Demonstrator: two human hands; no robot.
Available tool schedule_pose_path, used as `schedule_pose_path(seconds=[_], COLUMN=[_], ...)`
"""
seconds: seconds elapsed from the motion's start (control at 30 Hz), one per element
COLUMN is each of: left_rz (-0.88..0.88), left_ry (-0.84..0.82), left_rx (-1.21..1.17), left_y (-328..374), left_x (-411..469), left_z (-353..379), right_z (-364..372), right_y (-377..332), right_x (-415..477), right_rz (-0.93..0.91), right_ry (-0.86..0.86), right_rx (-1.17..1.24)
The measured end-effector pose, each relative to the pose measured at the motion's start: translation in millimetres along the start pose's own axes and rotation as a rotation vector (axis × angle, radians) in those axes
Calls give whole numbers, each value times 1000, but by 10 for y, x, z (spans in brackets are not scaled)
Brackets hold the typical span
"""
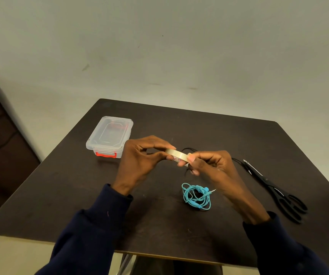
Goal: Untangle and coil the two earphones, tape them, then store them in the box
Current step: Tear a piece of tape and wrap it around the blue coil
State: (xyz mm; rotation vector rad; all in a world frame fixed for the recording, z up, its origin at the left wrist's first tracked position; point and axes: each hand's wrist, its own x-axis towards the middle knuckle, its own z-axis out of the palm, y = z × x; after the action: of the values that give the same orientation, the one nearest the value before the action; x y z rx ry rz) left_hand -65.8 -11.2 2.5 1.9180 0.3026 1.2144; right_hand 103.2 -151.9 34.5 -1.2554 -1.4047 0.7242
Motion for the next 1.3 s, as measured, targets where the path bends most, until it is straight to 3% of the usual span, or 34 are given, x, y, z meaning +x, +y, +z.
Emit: schedule_pose_path(seconds=[0.17, 0.4, 0.63, 0.83, 0.93, 1.17, 1.3], left_rz=[-31, 20, 286, 430, 489, 461, 377], left_ry=[4, 18, 273, 302, 240, 269, 359], left_rx=[-91, -36, 226, 421, 454, 452, 328], left_y=[-62, -9, -58, -92, -85, -92, -81], left_x=[-2, -16, -141, -210, -212, -211, -183], left_z=[10, 79, 263, 298, 300, 279, 269], right_z=[-9, 7, 45, 52, 50, 80, 101], right_y=[24, 77, 76, -18, -21, 9, 16], right_x=[-3, -23, -11, 12, 34, 58, 57], right_rz=[-14, 33, 32, 7, -38, -16, 26], right_ry=[-36, -18, 107, 130, 121, 160, 85], right_rx=[50, 74, 121, 1, -64, -59, 62])
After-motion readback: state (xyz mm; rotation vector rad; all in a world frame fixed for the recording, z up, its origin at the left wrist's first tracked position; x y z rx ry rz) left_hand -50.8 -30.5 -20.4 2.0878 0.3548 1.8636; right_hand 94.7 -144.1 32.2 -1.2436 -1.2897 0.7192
